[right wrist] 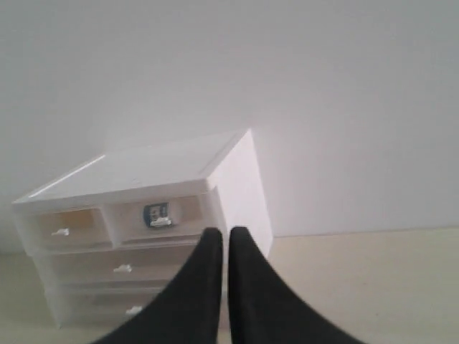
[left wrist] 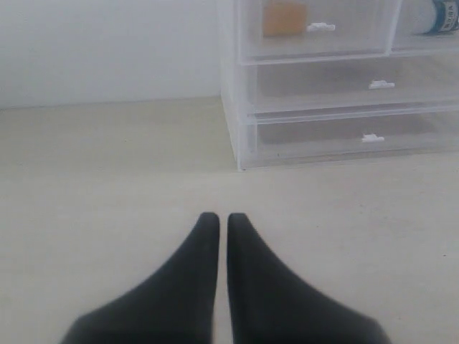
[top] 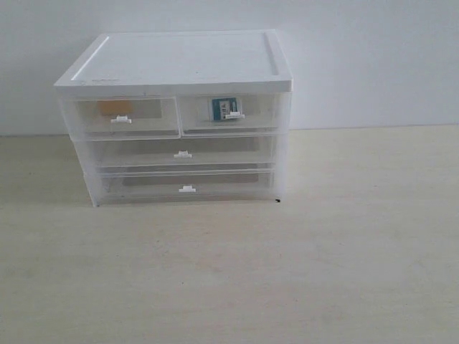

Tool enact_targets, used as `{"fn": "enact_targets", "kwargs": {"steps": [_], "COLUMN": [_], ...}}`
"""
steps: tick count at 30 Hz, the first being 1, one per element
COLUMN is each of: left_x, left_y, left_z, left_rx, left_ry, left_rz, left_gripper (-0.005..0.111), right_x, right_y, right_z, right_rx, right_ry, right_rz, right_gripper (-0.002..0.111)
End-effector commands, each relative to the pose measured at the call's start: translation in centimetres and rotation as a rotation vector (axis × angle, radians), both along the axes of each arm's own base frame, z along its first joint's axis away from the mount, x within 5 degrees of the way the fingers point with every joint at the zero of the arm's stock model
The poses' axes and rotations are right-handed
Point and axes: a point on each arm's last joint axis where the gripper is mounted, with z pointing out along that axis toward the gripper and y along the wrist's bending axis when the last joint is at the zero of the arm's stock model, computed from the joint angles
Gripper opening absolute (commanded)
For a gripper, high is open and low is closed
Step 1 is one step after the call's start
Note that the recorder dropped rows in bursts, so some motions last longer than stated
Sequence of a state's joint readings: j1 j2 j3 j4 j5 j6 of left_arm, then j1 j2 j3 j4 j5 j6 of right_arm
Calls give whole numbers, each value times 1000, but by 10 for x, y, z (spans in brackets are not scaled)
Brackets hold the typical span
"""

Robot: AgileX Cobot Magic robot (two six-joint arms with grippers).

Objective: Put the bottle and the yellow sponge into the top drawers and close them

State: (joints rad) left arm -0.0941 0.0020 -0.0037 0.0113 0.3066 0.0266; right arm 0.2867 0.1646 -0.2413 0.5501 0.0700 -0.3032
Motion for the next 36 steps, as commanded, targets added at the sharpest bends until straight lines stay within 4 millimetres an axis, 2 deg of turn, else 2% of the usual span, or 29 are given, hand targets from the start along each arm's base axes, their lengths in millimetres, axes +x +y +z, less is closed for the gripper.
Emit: {"fn": "enact_targets", "kwargs": {"steps": [1, 4, 12, 15, 18, 36], "left_x": [0, 0, 0, 0, 0, 0], "left_y": [0, 0, 0, 0, 0, 0], "left_z": [-1, -1, -1, -1, -1, -1], "left_rx": [-7, -7, -7, -7, -7, -7], "left_ry": [1, 1, 1, 1, 1, 1], "left_rz": [-6, -6, -6, -6, -6, -6], "left_gripper": [4, 4, 4, 4, 4, 4], "right_x": [-9, -3, -3, -4, -6, -6], "right_y": [-9, -13, -10, -6, -10, -11], "right_z": [-41, -61, -67, -82, -96, -98], "right_rx": [44, 78, 18, -245, -239, -225], "right_ry": [-23, -12, 36, 130, 300, 317], "right_rz": [-96, -157, -126, -93, -114, -114], "right_gripper": [0, 0, 0, 0, 0, 0]}}
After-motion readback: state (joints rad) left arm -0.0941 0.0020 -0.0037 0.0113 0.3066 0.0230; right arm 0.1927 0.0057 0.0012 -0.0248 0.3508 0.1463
